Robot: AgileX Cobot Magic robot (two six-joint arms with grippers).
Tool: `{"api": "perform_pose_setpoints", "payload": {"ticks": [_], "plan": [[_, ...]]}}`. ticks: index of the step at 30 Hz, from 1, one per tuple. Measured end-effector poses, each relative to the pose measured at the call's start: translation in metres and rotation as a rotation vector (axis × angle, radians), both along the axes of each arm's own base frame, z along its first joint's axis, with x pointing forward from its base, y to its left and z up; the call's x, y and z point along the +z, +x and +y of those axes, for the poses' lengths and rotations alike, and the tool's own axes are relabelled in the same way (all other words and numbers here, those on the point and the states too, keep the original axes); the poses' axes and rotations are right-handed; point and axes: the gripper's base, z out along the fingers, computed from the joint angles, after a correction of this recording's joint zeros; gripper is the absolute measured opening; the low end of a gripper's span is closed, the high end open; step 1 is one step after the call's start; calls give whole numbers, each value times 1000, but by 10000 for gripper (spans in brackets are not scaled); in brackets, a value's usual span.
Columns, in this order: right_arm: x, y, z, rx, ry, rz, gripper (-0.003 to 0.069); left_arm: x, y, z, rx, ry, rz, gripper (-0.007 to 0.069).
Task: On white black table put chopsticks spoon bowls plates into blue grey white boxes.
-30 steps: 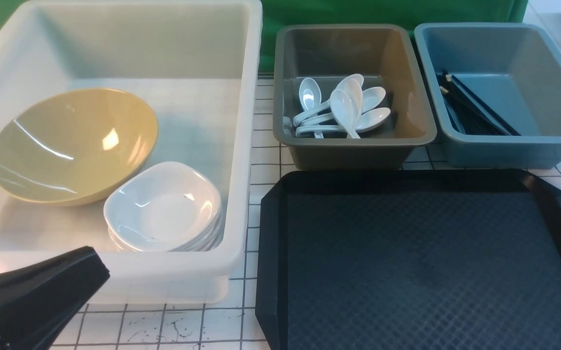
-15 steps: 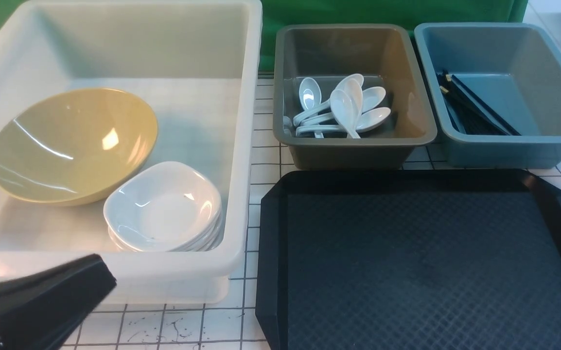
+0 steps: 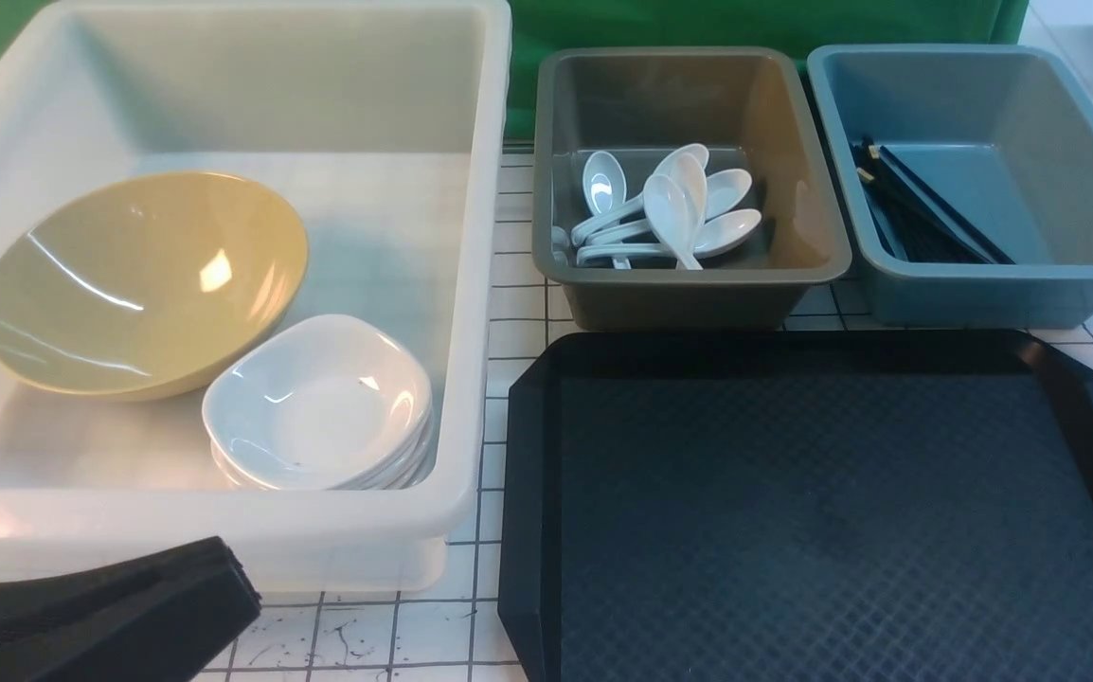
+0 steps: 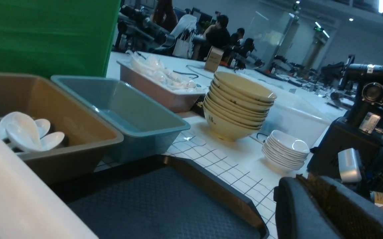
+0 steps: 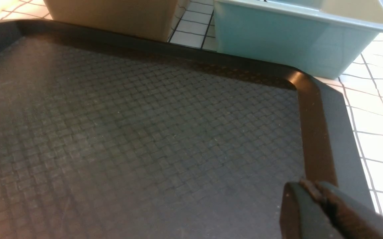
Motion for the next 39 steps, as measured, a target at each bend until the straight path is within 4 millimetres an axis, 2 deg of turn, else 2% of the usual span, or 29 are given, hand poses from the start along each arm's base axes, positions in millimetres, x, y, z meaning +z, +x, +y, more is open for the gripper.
{"api": "perform_pose_setpoints", "payload": {"ticks": [9,13,19,29,39], "plan": [[0,0,0,1,-2,0,61,0,0,0,-1,0,-3,-1],[0,0,0,1,-2,0,68,-9,4,0,47,0,26,-1],[0,0,0,1,-2,0,74,-25,13,10,234,-61,62,-1],[0,0,0,1,-2,0,83,-36,13,31,491,-197,85,-1],[0,0,0,1,-2,0,97,-37,15,37,606,-188,69,-1]]}}
